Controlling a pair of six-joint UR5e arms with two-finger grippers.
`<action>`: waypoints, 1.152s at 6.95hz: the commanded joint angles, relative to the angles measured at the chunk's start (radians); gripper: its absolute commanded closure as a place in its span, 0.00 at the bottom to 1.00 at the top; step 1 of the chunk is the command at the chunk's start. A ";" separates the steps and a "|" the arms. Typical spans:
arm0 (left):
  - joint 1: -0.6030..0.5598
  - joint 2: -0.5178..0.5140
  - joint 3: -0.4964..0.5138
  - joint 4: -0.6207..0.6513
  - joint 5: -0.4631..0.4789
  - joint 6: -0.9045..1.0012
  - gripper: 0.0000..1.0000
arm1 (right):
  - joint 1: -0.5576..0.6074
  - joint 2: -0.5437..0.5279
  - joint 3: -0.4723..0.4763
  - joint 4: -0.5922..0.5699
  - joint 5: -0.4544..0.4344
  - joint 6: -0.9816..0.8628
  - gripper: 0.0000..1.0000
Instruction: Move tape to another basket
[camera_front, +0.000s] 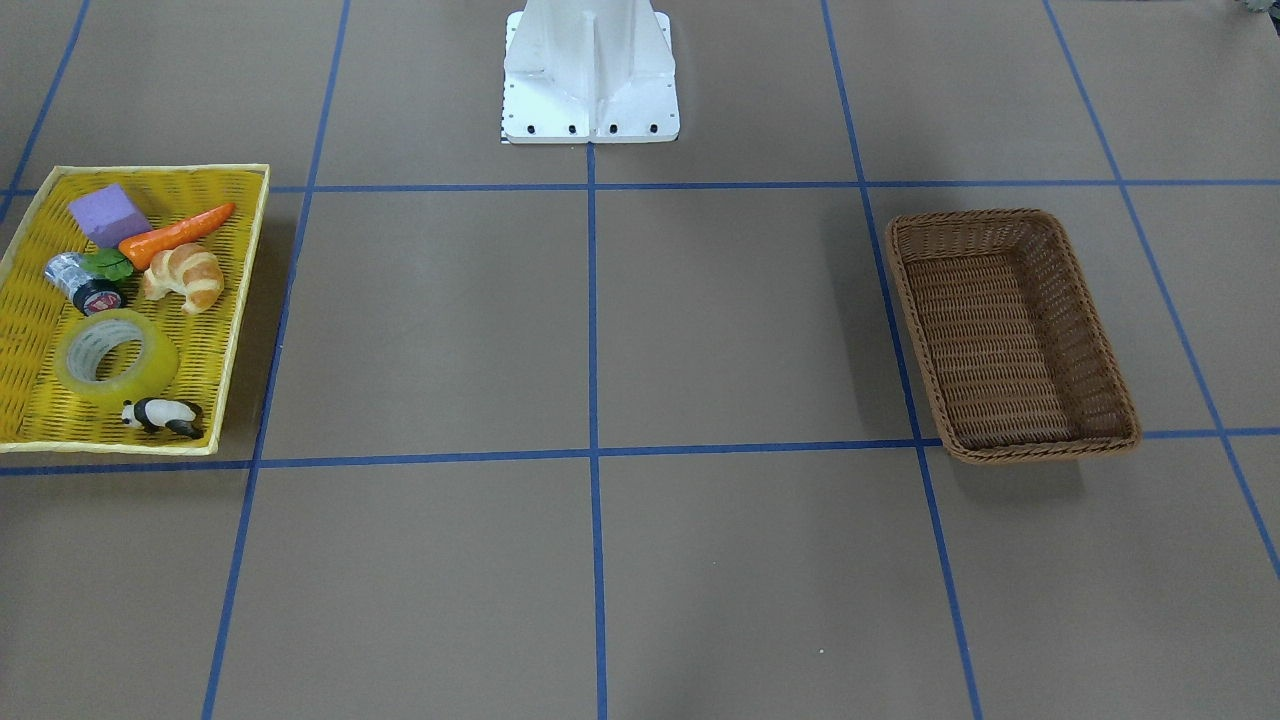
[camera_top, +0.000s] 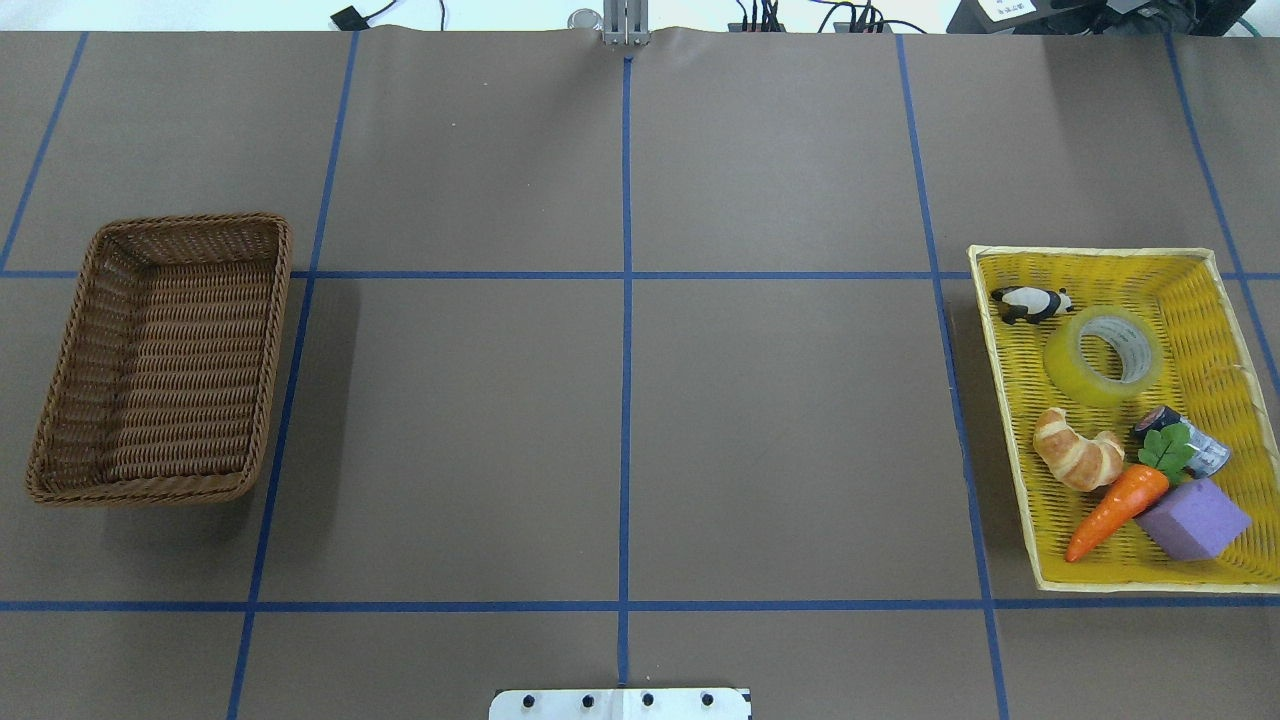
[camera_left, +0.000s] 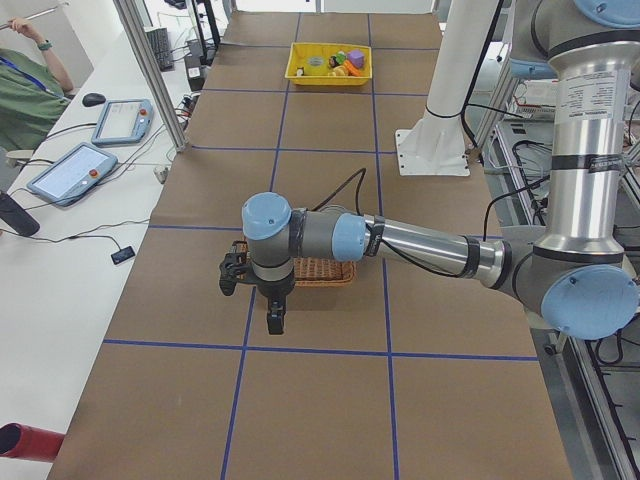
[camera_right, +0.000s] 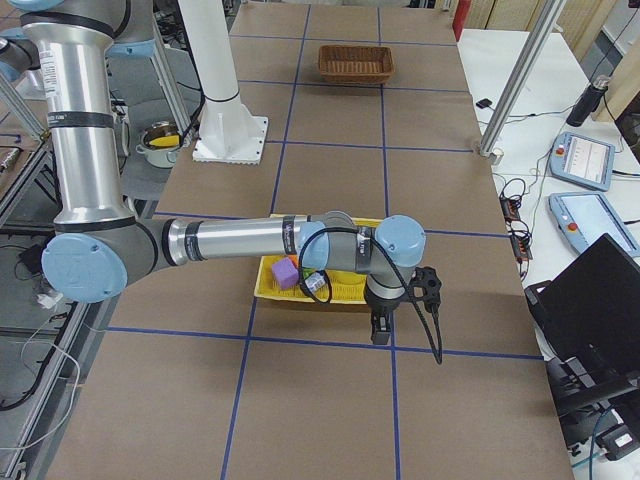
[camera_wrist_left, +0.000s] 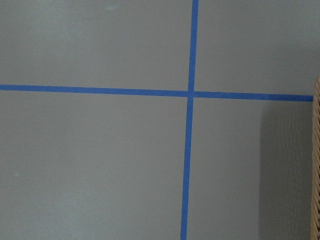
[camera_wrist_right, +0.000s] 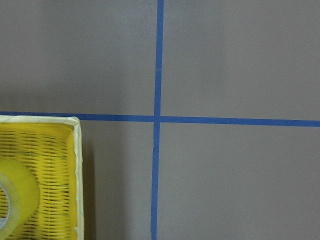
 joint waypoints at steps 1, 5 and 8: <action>0.000 0.003 -0.007 -0.001 0.002 0.000 0.01 | -0.001 0.010 0.008 -0.010 0.002 0.009 0.00; 0.005 0.035 -0.080 -0.002 -0.004 -0.009 0.01 | -0.040 0.034 0.015 0.008 -0.010 0.006 0.00; 0.006 0.030 -0.082 -0.042 -0.004 -0.008 0.01 | -0.187 0.098 0.029 0.028 0.002 0.016 0.00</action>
